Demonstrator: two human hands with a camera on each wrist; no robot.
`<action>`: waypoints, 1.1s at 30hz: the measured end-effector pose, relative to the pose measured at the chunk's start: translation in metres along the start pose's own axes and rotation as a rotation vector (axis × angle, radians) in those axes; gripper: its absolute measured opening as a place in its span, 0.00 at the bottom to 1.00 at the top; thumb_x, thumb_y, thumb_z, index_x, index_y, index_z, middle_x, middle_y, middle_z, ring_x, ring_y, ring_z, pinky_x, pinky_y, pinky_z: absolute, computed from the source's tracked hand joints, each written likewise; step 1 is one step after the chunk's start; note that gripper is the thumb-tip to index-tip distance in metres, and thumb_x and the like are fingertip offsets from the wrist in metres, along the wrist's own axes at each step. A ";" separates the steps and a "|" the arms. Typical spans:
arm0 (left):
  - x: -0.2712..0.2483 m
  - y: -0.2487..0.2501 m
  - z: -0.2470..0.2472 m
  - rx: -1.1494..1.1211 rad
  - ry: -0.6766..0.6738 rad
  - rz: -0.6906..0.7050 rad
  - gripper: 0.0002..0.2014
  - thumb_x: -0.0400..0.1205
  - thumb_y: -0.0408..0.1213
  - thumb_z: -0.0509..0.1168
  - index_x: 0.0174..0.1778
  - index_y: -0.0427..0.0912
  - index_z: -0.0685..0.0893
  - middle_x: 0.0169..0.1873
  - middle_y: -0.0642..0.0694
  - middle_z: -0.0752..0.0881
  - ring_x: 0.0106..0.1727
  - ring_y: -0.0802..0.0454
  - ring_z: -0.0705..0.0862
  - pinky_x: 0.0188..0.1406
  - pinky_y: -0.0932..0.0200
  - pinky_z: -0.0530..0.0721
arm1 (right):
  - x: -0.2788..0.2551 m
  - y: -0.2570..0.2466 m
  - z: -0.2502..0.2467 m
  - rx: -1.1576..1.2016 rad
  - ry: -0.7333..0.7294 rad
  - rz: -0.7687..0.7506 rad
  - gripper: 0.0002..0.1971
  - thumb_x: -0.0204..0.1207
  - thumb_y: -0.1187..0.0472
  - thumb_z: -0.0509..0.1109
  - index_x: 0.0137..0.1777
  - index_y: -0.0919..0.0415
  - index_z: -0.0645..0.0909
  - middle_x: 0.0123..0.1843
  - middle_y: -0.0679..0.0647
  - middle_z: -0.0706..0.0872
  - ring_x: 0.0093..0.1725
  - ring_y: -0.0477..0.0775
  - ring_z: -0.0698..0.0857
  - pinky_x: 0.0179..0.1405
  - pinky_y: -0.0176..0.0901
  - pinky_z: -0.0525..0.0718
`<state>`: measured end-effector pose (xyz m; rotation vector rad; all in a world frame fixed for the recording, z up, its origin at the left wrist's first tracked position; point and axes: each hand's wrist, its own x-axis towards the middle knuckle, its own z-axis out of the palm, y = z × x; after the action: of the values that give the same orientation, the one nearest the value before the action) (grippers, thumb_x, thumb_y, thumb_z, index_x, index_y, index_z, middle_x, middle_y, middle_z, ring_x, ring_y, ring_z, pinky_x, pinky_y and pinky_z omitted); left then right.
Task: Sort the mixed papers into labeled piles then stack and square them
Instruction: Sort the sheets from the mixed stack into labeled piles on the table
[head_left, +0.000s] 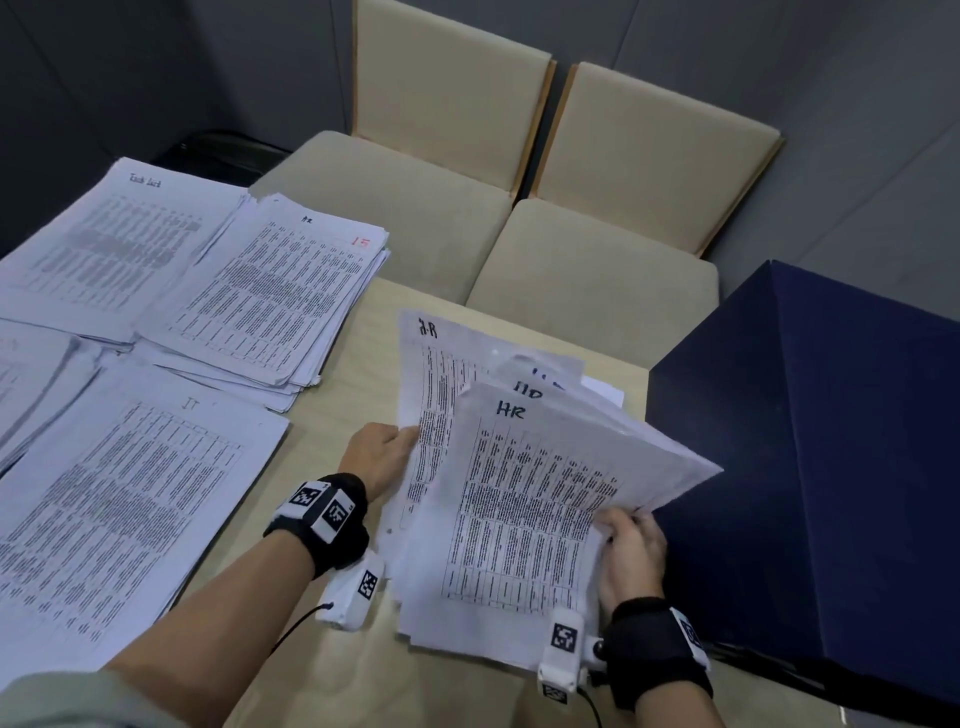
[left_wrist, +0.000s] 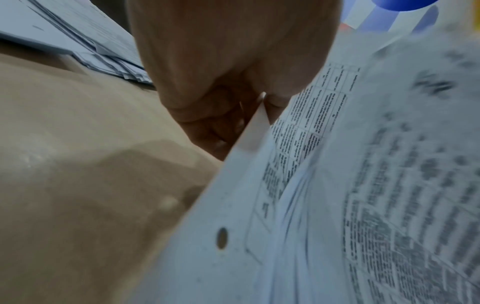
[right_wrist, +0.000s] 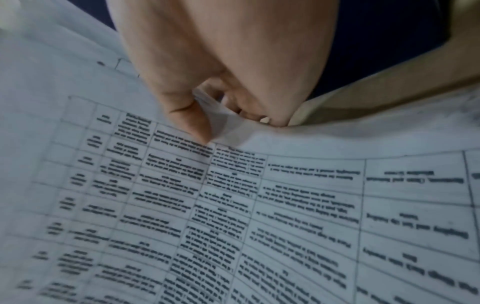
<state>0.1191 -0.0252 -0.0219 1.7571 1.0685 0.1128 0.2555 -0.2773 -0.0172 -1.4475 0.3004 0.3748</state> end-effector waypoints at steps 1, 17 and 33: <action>-0.001 0.002 0.000 -0.015 0.000 0.006 0.25 0.86 0.44 0.61 0.24 0.47 0.62 0.21 0.50 0.62 0.24 0.53 0.59 0.28 0.58 0.56 | 0.003 0.003 -0.001 0.005 0.009 0.016 0.12 0.71 0.83 0.63 0.40 0.65 0.78 0.39 0.58 0.83 0.43 0.56 0.82 0.45 0.43 0.80; -0.013 0.013 -0.001 -0.299 -0.386 -0.018 0.20 0.75 0.13 0.56 0.43 0.34 0.91 0.47 0.40 0.92 0.52 0.40 0.89 0.44 0.61 0.87 | 0.001 0.011 -0.004 -0.096 -0.208 0.035 0.09 0.77 0.62 0.72 0.54 0.61 0.89 0.52 0.50 0.88 0.58 0.56 0.85 0.53 0.37 0.81; -0.061 0.132 -0.014 -0.736 -0.179 0.373 0.14 0.78 0.31 0.74 0.60 0.35 0.87 0.56 0.42 0.91 0.59 0.47 0.89 0.60 0.52 0.87 | -0.055 -0.125 0.058 -0.107 -0.107 -0.541 0.13 0.86 0.58 0.66 0.66 0.59 0.81 0.56 0.44 0.89 0.59 0.41 0.87 0.60 0.37 0.83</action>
<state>0.1548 -0.0677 0.1131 1.2352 0.4609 0.5030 0.2572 -0.2337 0.1242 -1.5421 -0.2028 0.0263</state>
